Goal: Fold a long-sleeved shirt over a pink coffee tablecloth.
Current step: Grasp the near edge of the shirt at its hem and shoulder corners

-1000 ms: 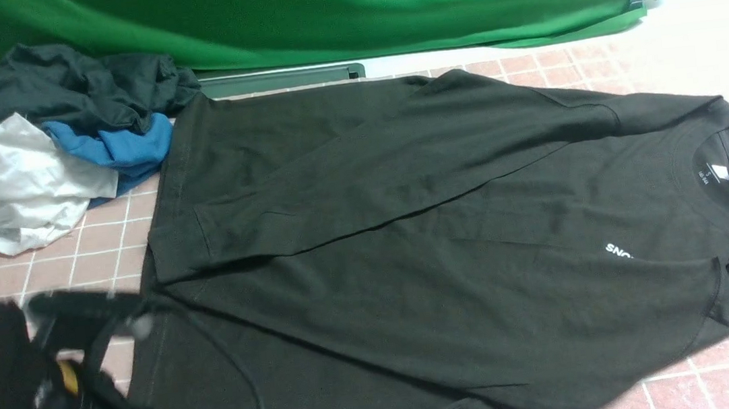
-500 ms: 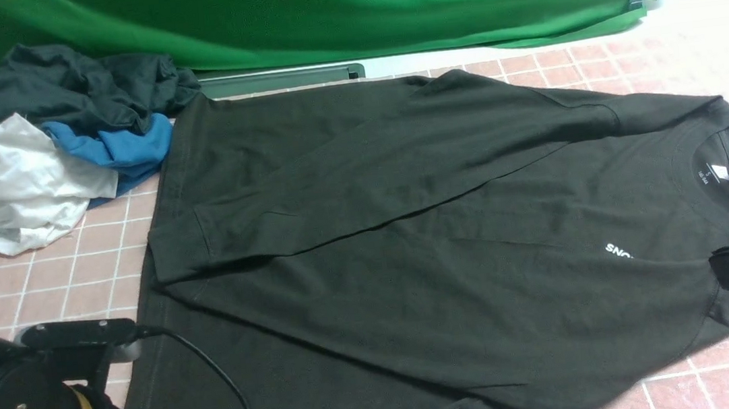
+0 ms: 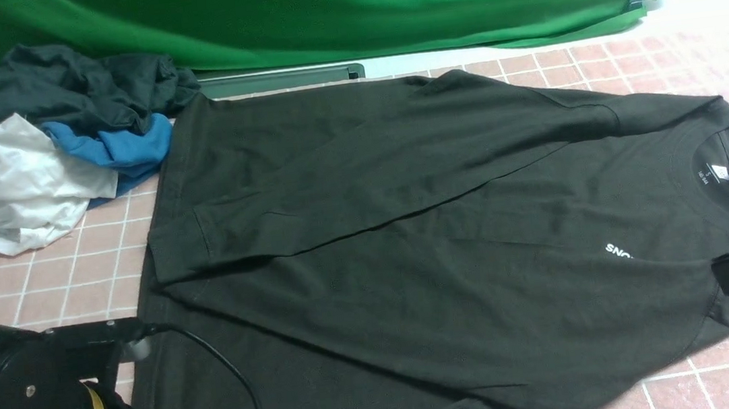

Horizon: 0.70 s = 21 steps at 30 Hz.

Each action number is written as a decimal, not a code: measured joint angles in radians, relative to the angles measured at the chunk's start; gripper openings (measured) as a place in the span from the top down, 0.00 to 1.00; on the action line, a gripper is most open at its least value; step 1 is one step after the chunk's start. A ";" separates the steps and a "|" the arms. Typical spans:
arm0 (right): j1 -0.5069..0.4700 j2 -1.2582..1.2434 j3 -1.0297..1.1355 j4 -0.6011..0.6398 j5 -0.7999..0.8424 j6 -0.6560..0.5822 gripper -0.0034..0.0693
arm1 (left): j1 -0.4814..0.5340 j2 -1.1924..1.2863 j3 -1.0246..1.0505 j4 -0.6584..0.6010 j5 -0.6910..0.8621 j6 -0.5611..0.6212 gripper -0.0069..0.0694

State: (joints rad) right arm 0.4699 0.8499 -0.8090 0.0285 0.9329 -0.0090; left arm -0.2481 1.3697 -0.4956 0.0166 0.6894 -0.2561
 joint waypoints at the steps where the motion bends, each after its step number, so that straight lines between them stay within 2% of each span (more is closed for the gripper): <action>1: 0.000 0.000 0.000 0.000 0.000 0.000 0.45 | 0.000 -0.001 0.000 0.000 0.004 0.000 0.84; 7: -0.043 0.065 0.017 -0.098 0.007 0.078 0.45 | 0.000 -0.135 -0.033 -0.050 0.147 0.082 0.85; 10: -0.084 0.126 0.054 -0.107 0.004 0.027 0.45 | 0.000 -0.214 -0.052 -0.071 0.180 0.115 0.85; 16: -0.099 0.308 0.098 0.006 -0.040 -0.245 0.44 | 0.000 -0.402 -0.091 -0.089 0.212 0.174 0.85; 21: -0.100 0.463 0.100 0.015 -0.212 -0.479 0.29 | 0.000 -0.464 -0.105 -0.089 0.214 0.218 0.85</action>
State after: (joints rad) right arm 0.3701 1.3134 -0.7088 0.0438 0.7205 -0.4878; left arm -0.2481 0.9057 -0.6009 -0.0726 0.9037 -0.0380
